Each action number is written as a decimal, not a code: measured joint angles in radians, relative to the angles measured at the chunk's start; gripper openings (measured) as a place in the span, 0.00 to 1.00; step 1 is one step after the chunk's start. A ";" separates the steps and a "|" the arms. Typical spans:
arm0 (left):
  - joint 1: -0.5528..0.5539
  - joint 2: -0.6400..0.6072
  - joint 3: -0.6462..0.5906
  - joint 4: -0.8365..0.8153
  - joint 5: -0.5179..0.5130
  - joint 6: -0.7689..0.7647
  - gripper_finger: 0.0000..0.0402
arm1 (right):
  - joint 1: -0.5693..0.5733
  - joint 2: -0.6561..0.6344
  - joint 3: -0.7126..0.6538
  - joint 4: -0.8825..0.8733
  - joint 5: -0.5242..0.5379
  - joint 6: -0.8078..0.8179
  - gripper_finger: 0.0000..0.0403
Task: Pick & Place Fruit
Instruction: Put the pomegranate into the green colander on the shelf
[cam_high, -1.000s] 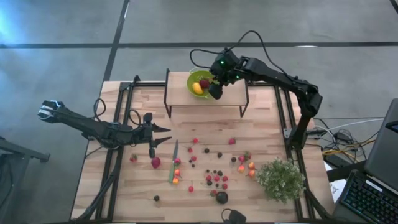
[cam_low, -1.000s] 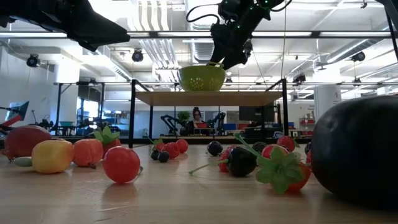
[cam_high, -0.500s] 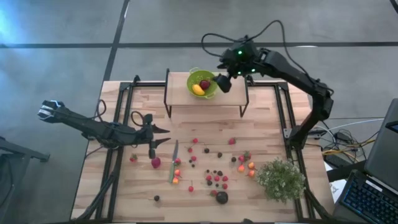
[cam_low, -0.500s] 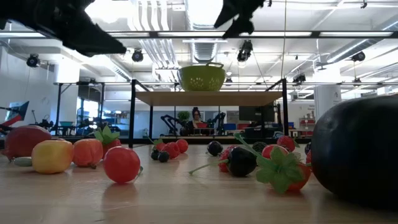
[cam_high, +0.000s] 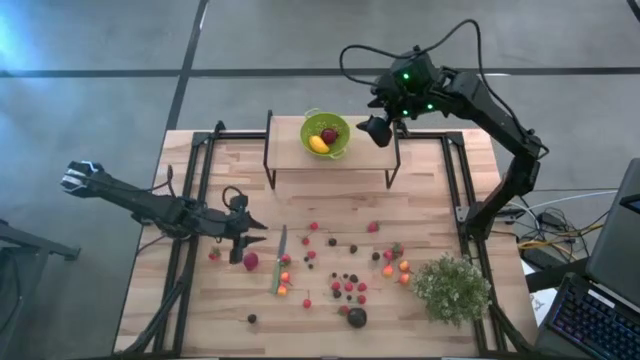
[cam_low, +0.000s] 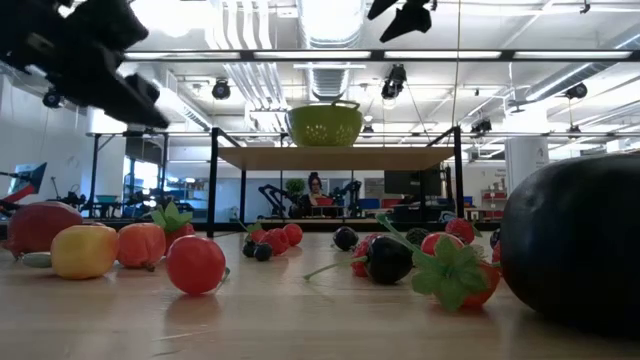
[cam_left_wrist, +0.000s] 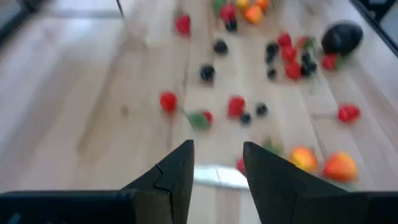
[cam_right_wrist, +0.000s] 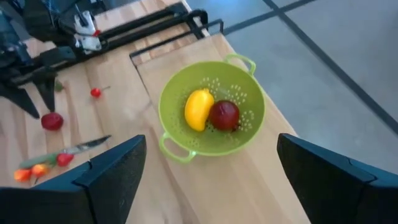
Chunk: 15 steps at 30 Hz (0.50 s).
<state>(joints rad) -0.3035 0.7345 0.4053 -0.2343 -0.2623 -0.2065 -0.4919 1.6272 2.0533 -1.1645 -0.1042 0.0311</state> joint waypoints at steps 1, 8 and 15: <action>0.000 0.000 0.000 -0.029 0.016 -0.025 0.37 | 0.002 0.000 0.000 -0.011 0.000 0.000 0.89; 0.000 0.016 0.000 -0.184 0.169 -0.195 0.47 | 0.002 -0.005 0.000 -0.059 0.006 0.015 0.87; 0.000 0.026 0.000 -0.189 0.330 -0.246 0.56 | 0.002 -0.005 0.000 -0.059 0.011 0.022 0.86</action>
<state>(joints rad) -0.3035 0.7601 0.4053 -0.4231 0.0681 -0.4523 -0.4904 1.6222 2.0529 -1.2236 -0.0937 0.0526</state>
